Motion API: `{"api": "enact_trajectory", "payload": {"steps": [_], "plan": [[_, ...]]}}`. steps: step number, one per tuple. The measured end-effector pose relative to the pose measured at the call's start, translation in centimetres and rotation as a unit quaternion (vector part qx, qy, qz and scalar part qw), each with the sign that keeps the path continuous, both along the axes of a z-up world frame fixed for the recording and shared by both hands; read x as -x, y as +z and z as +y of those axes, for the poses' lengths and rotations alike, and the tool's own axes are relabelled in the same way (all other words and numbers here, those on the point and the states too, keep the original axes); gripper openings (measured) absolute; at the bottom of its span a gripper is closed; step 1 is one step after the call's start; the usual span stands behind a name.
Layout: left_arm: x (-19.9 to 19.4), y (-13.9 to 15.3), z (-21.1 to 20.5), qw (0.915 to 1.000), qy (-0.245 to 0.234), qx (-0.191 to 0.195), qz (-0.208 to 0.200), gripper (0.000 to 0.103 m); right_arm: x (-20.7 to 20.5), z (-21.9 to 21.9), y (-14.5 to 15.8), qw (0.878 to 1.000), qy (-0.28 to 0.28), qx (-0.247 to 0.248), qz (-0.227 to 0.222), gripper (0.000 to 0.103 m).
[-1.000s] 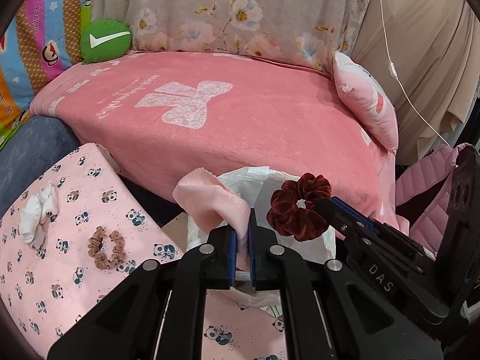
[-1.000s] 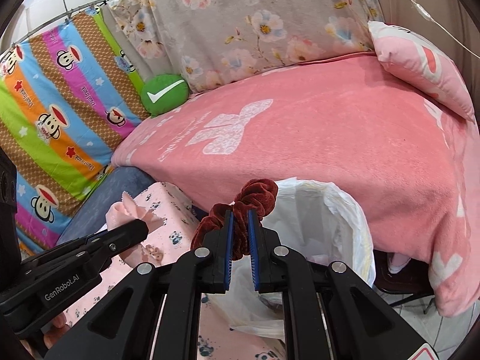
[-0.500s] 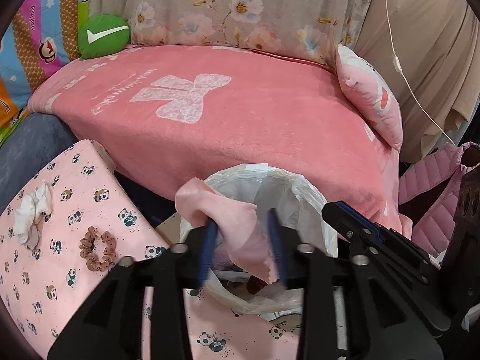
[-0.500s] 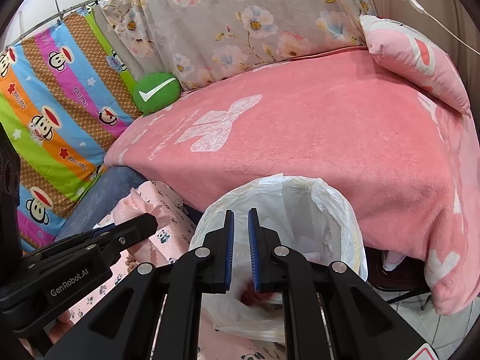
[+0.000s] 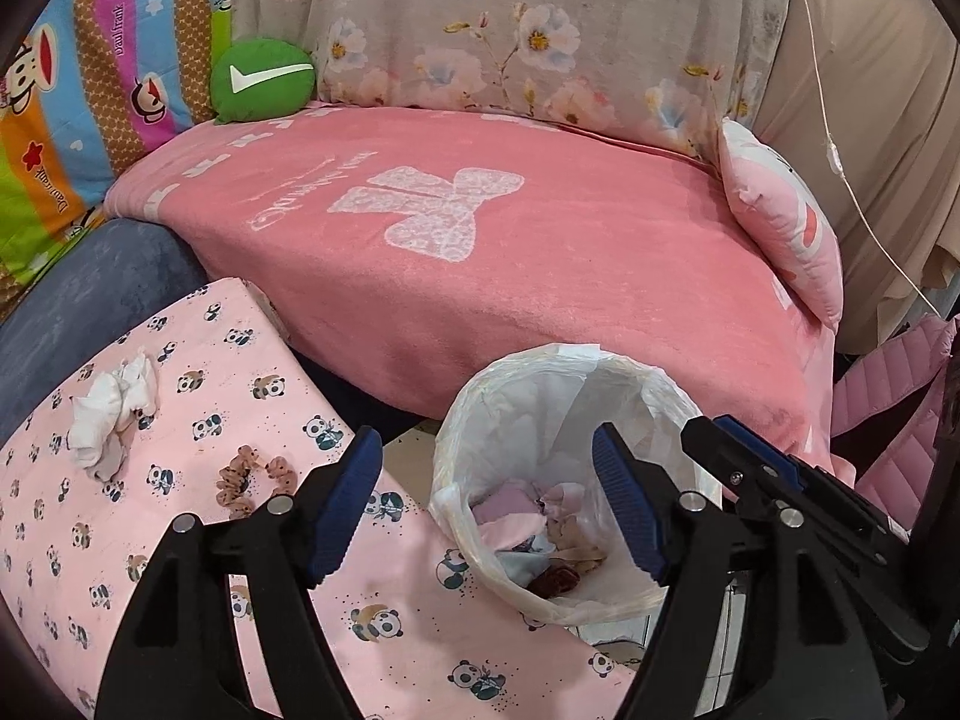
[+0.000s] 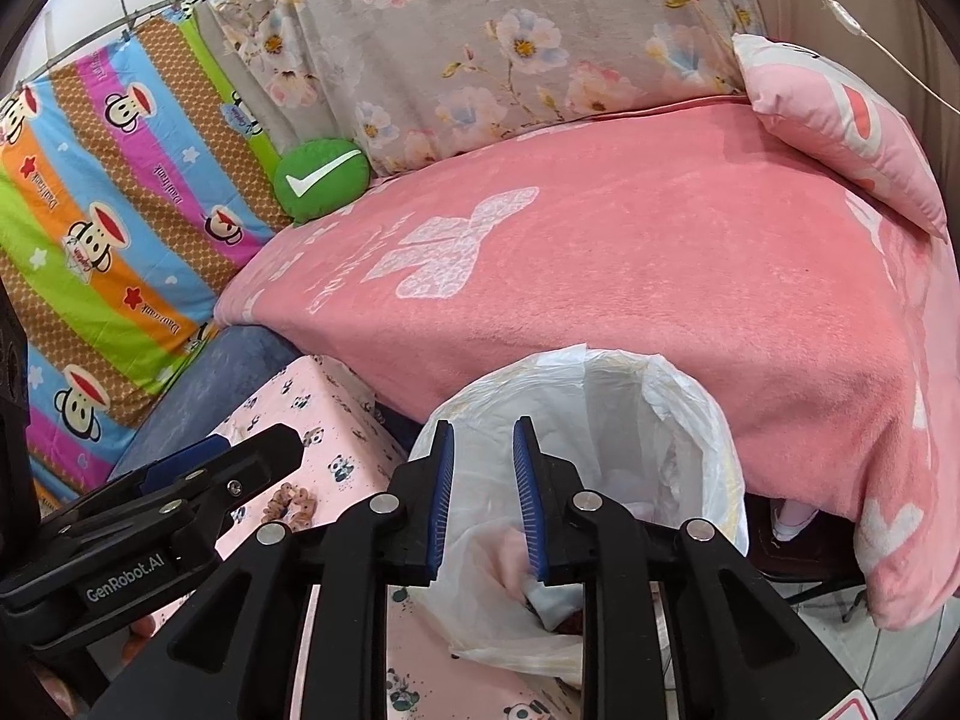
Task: Collect trash
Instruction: 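Move both tools back to the white socks and beige polka-dot scrunchie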
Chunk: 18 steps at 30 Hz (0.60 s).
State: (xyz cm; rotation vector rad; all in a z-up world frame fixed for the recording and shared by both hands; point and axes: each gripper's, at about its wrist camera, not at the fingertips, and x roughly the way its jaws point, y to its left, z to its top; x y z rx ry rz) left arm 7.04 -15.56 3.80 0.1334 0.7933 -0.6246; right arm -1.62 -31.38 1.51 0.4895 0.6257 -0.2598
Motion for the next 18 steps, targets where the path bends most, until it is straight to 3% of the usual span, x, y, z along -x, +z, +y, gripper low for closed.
{"api": "enact_trajectory", "payload": {"steps": [7,18], "plan": [[-0.6,-0.3,2.4,0.9997,0.024,0.003,0.004,0.069,-1.2,2.8,0.1,1.000,0.028,0.007,0.007,0.024],[-2.4,-1.2,8.2,0.9959,0.088,0.013,0.016,0.069,-3.8,7.6,-0.2,0.997,0.070,0.025,0.020,0.037]]}}
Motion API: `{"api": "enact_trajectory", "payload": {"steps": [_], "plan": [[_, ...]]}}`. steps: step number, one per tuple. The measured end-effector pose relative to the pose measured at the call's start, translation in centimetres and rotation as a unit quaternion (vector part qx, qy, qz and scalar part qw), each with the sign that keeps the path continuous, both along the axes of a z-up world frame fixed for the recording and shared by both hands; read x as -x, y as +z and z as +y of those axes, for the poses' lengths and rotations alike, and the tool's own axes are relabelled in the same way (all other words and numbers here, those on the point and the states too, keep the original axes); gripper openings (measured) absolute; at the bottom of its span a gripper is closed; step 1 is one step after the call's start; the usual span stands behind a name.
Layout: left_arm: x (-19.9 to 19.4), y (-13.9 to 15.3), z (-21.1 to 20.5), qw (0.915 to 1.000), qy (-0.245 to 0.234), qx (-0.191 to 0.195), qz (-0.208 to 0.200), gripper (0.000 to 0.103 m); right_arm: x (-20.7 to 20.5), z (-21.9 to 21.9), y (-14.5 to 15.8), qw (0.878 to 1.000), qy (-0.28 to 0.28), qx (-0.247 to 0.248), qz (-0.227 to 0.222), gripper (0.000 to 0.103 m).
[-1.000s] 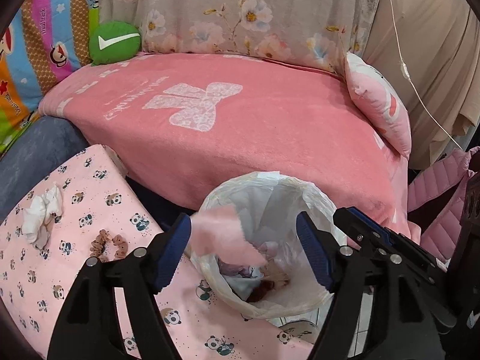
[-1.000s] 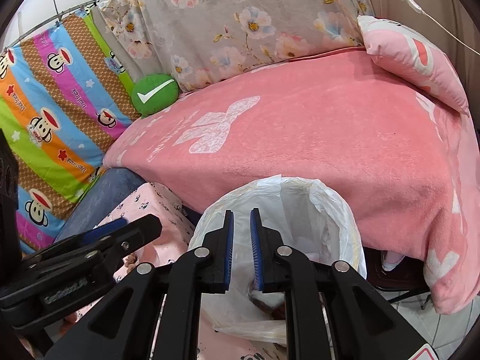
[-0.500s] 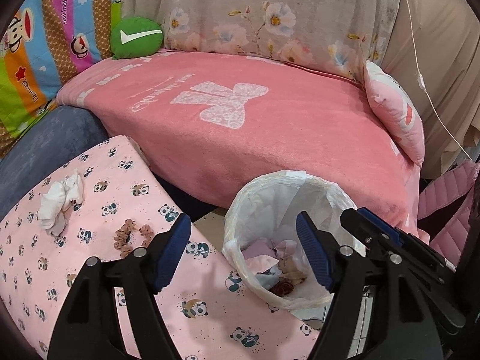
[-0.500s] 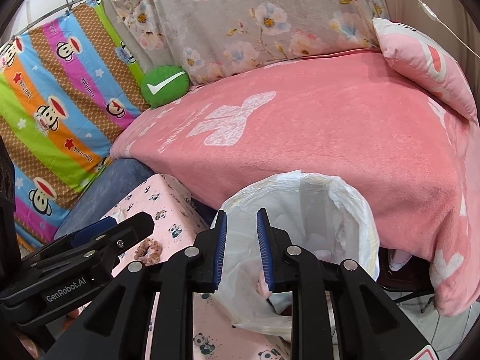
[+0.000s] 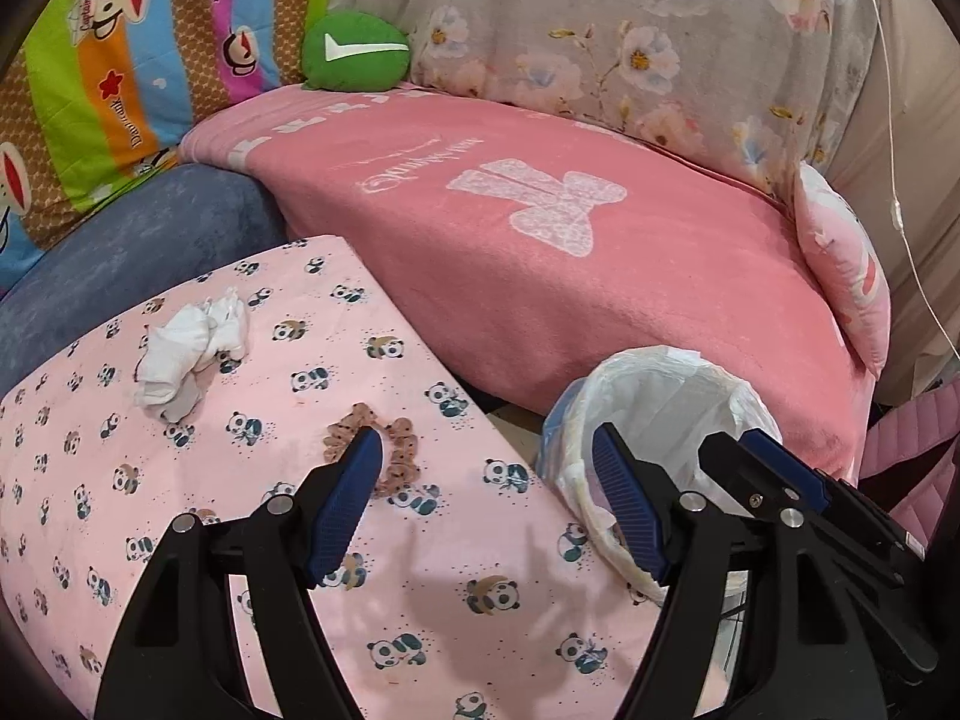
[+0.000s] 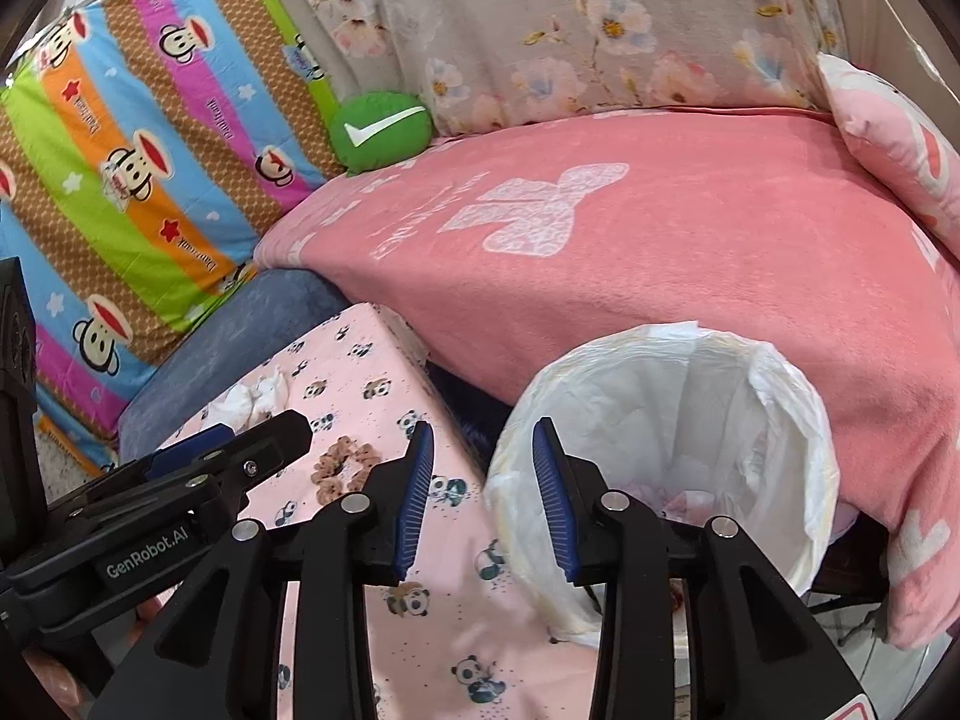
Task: Collect trash
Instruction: 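Move both tools back to the white socks and beige polka-dot scrunchie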
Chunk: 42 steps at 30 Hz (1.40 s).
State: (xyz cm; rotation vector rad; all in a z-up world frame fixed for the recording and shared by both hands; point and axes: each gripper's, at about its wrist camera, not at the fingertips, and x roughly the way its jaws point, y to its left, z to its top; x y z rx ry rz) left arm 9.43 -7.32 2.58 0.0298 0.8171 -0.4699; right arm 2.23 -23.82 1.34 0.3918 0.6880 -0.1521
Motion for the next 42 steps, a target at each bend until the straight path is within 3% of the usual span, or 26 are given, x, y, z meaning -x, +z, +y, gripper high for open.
{"api": "enact_trajectory", "payload": {"steps": [15,26,39,42], "plan": [[-2.6,-2.4,8.8,0.9954,0.094,-0.006,0.019,0.069,-4.8,6.7,-2.0,0.998,0.056,0.016,0.035,0.042],[-5.3,-5.1,14.2,0.9860,0.159,-0.037,0.035,0.070,-9.5,10.2,-5.9,0.993,0.082,0.010,0.079,0.047],[-9.8,-7.3,17.2,0.9800,0.186,-0.055,0.046,0.073,-15.0,11.0,-11.1,0.988,0.086,0.014,0.128,0.047],[-10.8,-7.6,17.6,0.9798,0.187,-0.056,0.046,0.078,-16.2,11.5,-12.1,0.986,0.095,0.017,0.135,0.038]]}}
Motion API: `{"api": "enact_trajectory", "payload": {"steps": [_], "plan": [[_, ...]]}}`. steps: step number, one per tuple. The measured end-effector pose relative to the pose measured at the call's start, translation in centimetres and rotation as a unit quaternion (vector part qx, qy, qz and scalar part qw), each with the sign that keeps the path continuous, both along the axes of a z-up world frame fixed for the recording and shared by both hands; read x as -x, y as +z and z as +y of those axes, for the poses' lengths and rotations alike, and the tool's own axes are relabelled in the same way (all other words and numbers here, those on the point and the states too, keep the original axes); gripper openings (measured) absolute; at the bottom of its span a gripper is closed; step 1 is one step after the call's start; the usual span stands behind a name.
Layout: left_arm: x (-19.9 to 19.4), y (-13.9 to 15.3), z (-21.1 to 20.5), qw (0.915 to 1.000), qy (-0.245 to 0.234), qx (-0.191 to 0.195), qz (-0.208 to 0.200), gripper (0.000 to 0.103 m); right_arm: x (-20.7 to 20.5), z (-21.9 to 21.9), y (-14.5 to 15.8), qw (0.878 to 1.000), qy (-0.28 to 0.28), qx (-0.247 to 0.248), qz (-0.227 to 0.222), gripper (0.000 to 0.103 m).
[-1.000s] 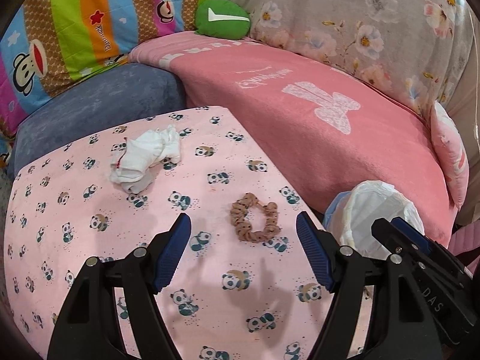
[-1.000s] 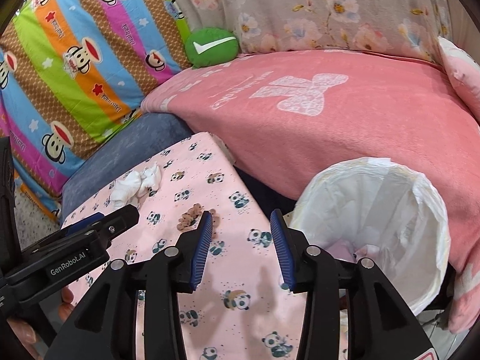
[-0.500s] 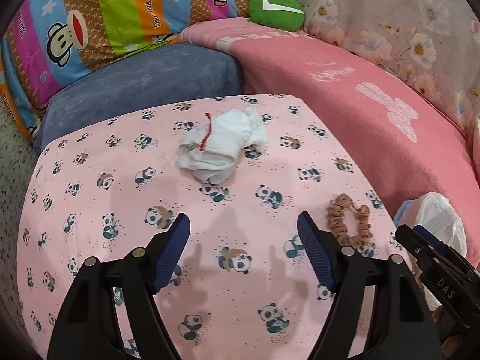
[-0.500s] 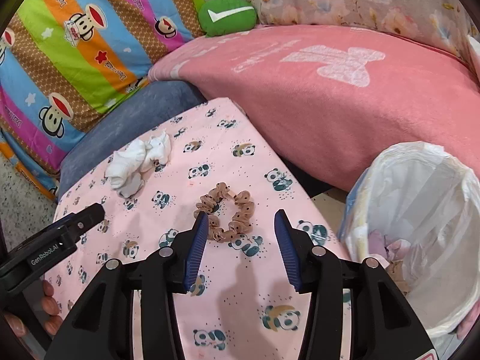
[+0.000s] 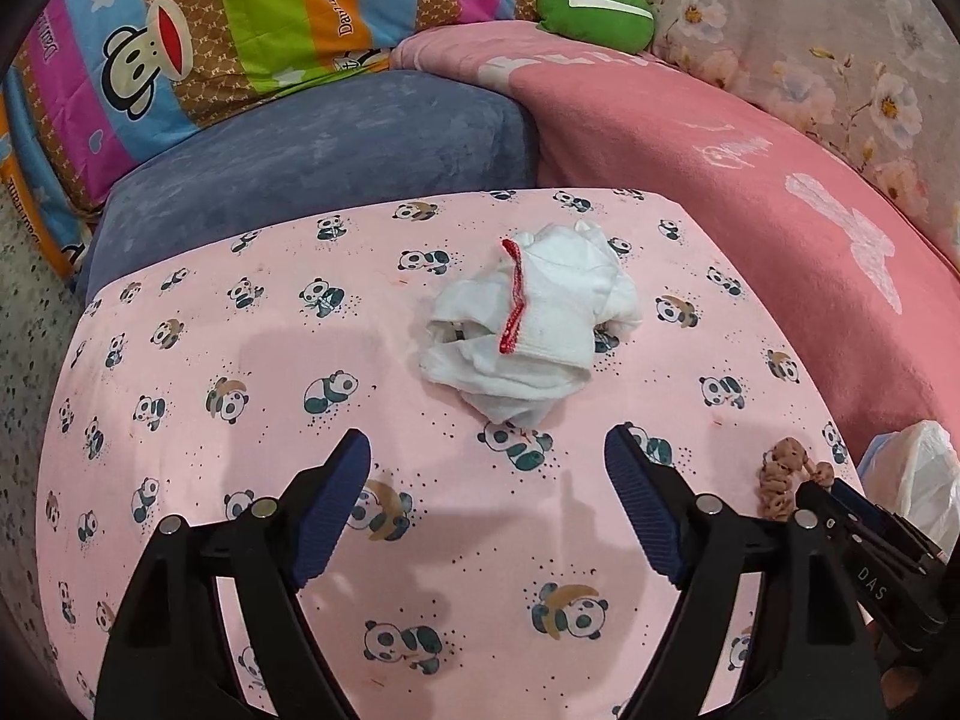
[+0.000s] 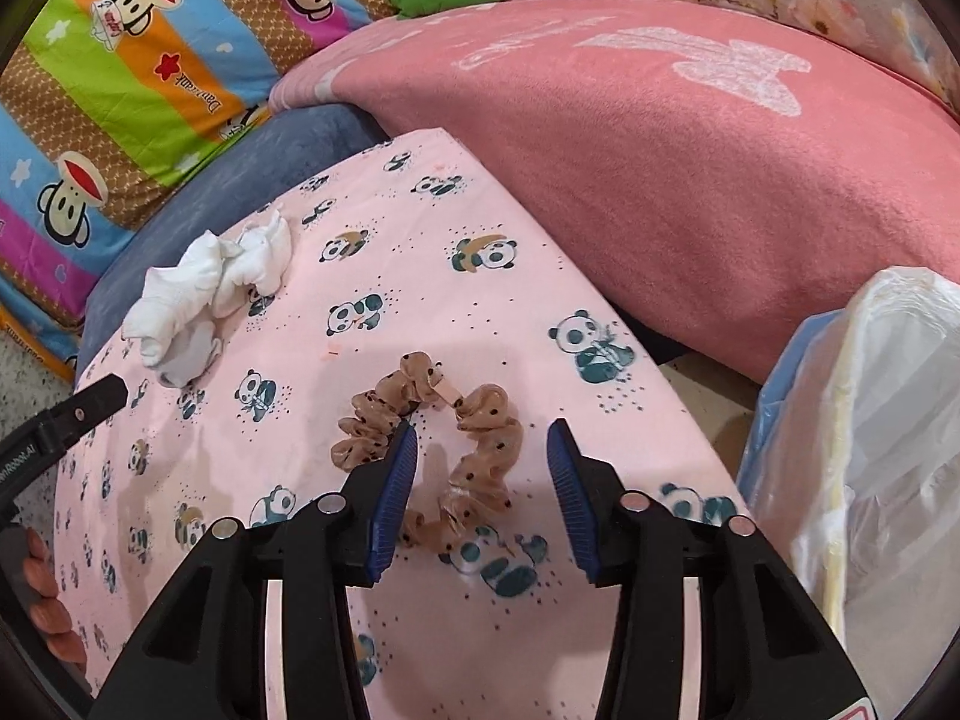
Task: Collect trash
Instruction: 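Move both tools back to the white socks and beige polka-dot scrunchie, then grasp the white sock bundle with the left tool while the right tool grasps the beige scrunchie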
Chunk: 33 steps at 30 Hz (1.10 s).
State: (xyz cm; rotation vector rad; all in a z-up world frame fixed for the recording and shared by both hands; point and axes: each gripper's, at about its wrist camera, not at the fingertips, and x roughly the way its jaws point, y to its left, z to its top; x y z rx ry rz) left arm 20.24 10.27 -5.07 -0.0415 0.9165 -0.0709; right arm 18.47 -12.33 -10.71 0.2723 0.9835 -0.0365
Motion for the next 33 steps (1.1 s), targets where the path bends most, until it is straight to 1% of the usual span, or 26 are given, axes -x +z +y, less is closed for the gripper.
{"api": "enact_trajectory", "payload": {"steps": [2,4,5,6,9,15,18,20,21,22,23,25,26,28,29,31,33], "plan": [[-0.8,-0.2,0.1,1.0000,0.000,-0.001,0.000,0.079,-0.7,0.5,-0.2,1.000,0.007,0.010,-0.004,0.034],[-1.6,-0.3,0.1,1.0000,0.000,-0.002,-0.001,0.080,-1.5,1.0,-0.4,1.000,0.015,0.012,-0.003,0.025],[-2.0,-0.3,0.1,1.0000,-0.001,-0.001,-0.001,0.080,-2.0,1.3,-0.5,1.000,0.019,0.014,-0.004,0.019],[-2.4,-0.4,0.2,1.0000,-0.002,0.001,-0.001,0.080,-2.4,1.5,-0.5,1.000,0.022,0.013,-0.004,0.016],[-3.5,-0.3,0.0,0.9999,-0.008,0.011,-0.002,0.080,-3.2,2.1,-0.6,0.999,0.031,0.009,-0.005,0.011],[-5.5,0.1,-0.6,0.9988,-0.023,0.044,-0.002,0.080,-5.6,4.0,0.0,0.999,0.048,-0.005,-0.022,0.010],[-6.2,-0.2,-0.9,0.9982,-0.031,0.051,0.004,0.079,-6.3,4.8,0.5,0.998,0.055,-0.008,-0.028,0.010],[-6.3,-0.4,-0.9,0.9977,-0.037,0.057,0.007,0.067,-6.4,5.1,0.7,0.998,0.056,-0.010,-0.030,0.010],[-6.3,-0.6,-0.8,0.9973,-0.041,0.060,0.012,0.059,-6.4,5.3,0.8,0.998,0.057,-0.011,-0.030,0.010],[-6.2,-0.8,-0.7,0.9971,-0.041,0.062,0.016,0.053,-6.5,5.5,0.9,0.998,0.058,-0.013,-0.029,0.010],[-6.1,-0.8,-0.5,0.9970,-0.039,0.064,0.016,0.049,-6.4,5.6,0.9,0.998,0.058,-0.015,-0.029,0.010],[-5.6,-0.7,0.0,0.9964,-0.041,0.073,0.015,0.035,-6.1,5.7,1.3,0.998,0.059,-0.016,-0.029,0.010],[-5.4,-0.6,0.2,0.9959,-0.042,0.079,0.016,0.034,-5.9,5.8,1.4,0.998,0.060,-0.016,-0.030,0.010],[-4.9,-0.3,0.6,0.9949,-0.044,0.089,0.016,0.024,-5.6,5.9,1.6,0.998,0.060,-0.019,-0.031,0.010],[-4.6,-0.1,0.8,0.9948,-0.045,0.090,0.016,0.022,-5.4,5.9,1.7,0.998,0.060,-0.020,-0.032,0.010],[-3.9,0.2,1.1,0.9948,-0.042,0.092,0.014,0.014,-4.8,6.1,2.1,0.997,0.060,-0.024,-0.034,0.010],[-3.0,0.6,1.5,0.9943,-0.037,0.099,0.014,0.013,-4.1,6.2,2.5,0.997,0.060,-0.028,-0.038,0.010]]}}
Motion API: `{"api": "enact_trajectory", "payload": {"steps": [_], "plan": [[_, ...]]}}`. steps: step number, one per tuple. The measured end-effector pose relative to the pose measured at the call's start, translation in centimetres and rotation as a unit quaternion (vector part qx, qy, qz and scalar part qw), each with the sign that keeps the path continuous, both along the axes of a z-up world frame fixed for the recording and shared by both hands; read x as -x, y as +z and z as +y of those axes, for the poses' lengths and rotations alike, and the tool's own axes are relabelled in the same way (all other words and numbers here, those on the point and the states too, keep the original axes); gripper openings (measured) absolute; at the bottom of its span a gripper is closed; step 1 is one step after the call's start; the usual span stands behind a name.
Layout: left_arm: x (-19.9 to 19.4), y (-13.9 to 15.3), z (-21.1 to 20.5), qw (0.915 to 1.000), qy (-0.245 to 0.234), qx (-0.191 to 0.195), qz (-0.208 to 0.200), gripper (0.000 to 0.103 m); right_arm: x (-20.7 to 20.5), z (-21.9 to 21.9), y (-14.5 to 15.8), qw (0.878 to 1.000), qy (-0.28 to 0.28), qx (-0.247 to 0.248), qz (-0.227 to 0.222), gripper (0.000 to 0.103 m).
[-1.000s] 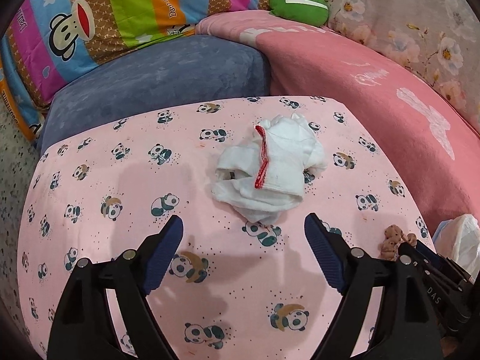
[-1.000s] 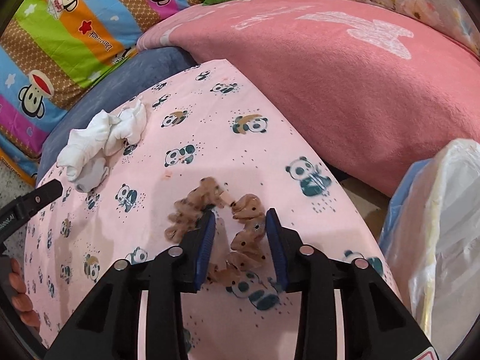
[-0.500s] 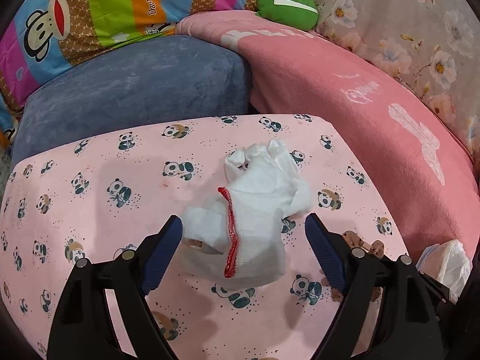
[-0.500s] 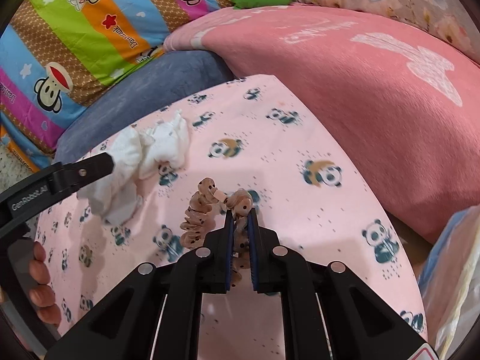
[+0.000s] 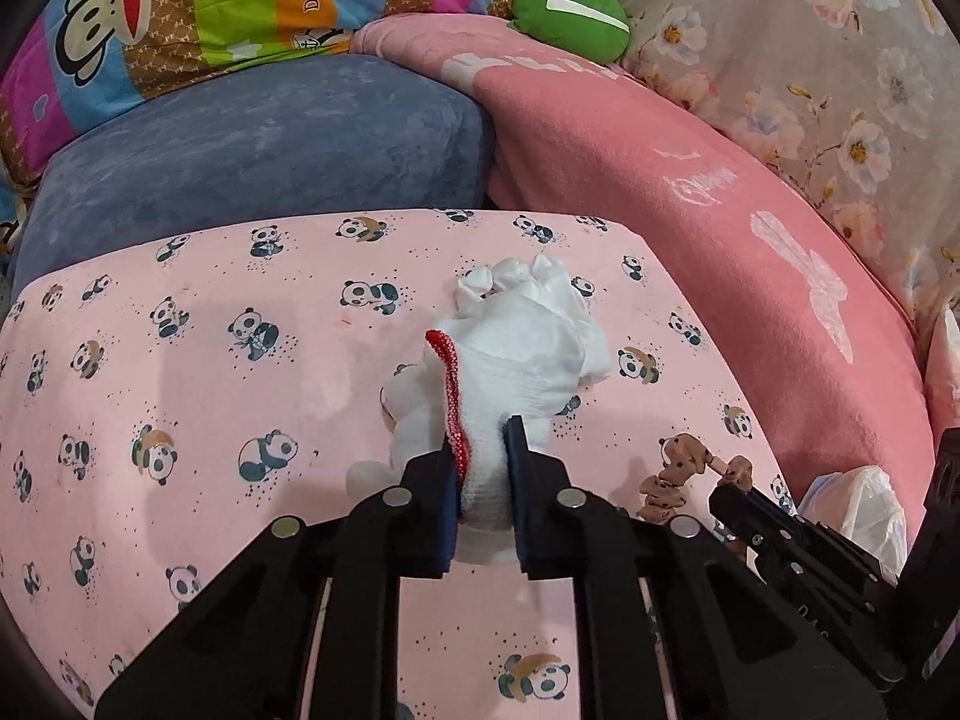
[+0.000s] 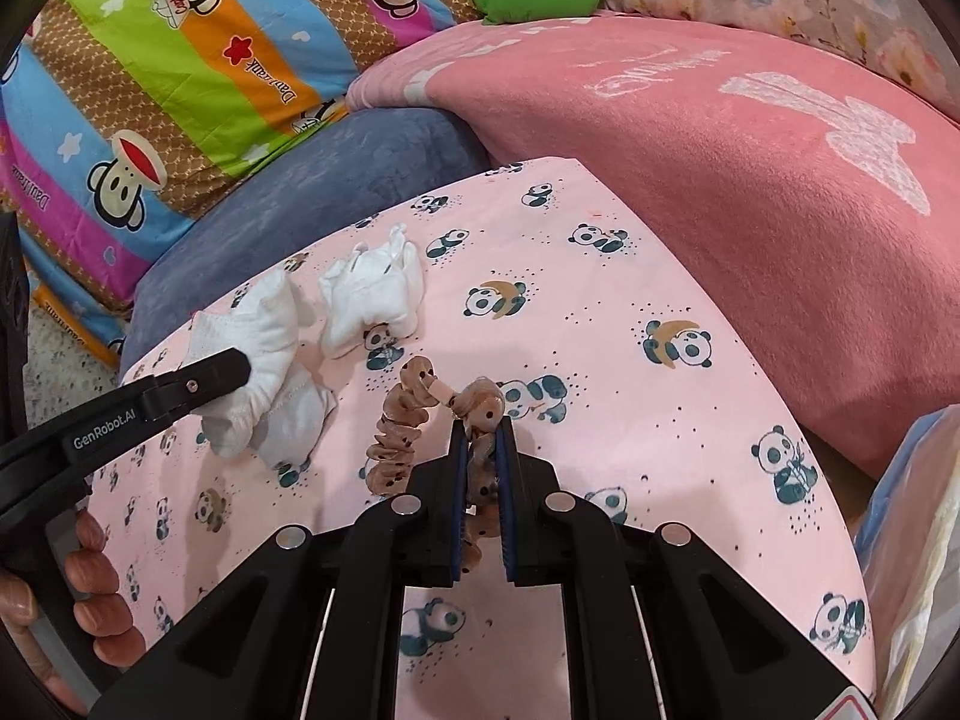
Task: Collect trash
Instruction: 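Grasp the white sock bundle with the left tool while the right tool grasps the beige scrunchie, then carry the socks and scrunchie over the white bin and open both tools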
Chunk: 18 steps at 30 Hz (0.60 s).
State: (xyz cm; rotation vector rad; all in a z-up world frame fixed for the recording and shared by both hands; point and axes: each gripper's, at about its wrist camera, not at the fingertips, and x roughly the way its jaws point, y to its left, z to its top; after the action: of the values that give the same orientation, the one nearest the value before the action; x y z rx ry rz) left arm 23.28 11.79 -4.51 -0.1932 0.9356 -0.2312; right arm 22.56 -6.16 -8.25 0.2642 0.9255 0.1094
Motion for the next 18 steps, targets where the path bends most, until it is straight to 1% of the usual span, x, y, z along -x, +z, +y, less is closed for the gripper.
{"api": "enact_trajectory", "payload": {"steps": [4,7,12,18], "plan": [[2.0,0.6,0.8,1.0000,0.007,0.003,-0.004,0.011,1.4,-0.1,0.7,1.000,0.001,-0.005,-0.006,0.010],[3.7,0.8,1.2,0.9999,0.010,0.001,-0.002,0.011,2.6,0.0,1.4,1.000,0.002,-0.010,-0.011,0.010],[5.6,1.0,1.8,0.9998,0.017,0.008,0.001,0.011,4.5,0.1,2.4,1.000,0.003,-0.016,-0.016,0.010],[7.5,2.7,1.7,0.9997,0.015,0.010,-0.016,0.011,7.1,0.1,4.0,0.999,0.002,-0.018,-0.032,0.010]]}}
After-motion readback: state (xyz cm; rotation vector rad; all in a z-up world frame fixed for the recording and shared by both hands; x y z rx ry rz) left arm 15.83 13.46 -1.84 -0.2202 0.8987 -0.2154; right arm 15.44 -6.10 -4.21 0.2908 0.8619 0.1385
